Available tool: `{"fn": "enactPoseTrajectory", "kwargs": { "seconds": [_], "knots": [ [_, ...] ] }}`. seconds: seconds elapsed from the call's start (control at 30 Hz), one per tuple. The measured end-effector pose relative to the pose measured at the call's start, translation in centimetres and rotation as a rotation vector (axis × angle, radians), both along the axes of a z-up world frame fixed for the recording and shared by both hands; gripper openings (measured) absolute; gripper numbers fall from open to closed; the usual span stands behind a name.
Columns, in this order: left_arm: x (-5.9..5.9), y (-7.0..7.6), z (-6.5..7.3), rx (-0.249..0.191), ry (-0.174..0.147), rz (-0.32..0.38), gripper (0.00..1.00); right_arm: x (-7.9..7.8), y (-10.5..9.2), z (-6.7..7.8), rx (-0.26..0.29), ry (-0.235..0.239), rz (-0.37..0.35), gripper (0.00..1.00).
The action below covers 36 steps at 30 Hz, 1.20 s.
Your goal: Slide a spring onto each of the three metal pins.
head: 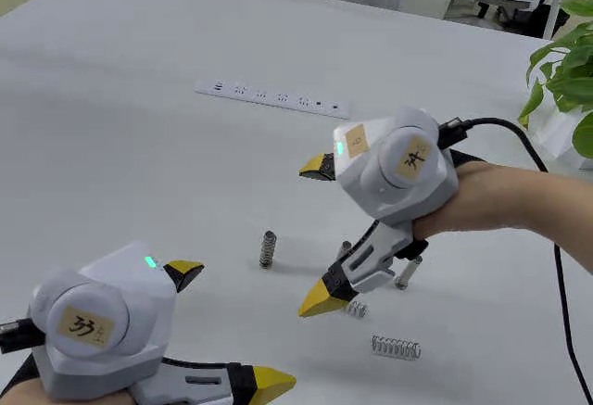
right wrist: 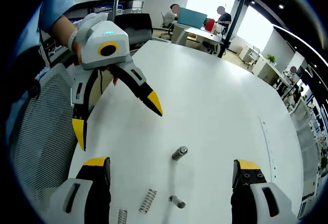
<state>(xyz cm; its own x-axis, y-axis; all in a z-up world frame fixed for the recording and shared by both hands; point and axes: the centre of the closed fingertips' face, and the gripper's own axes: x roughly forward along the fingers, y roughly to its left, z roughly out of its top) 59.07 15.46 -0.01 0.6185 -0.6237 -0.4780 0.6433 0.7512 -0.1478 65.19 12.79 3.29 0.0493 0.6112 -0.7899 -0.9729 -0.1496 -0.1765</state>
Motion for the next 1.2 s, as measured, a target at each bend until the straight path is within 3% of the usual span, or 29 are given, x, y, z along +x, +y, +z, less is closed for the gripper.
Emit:
{"fn": "enactPoseTrajectory", "kwargs": {
  "seconds": [0.23, 0.5, 0.97, 1.2],
  "knots": [
    [0.3, -0.5, 0.3, 0.012, -0.006, -0.024, 0.95, -0.1, -2.3, 1.0, 0.043, -0.011, -0.065, 0.99],
    [0.7, -1.3, 0.3, 0.019, -0.006, -0.048, 0.95, -0.1, -4.9, 1.5, 0.113, 0.008, -0.153, 0.99],
    [1.9, -2.4, 0.3, 0.049, -0.01, -0.099, 0.95, -0.1, -11.4, 0.1, 0.16, 0.049, -0.36, 0.99],
    [2.1, -2.4, 0.2, 0.056, -0.008, -0.11, 0.95, -0.9, -14.5, -0.7, 0.185, 0.075, -0.461, 0.99]
  ]
}}
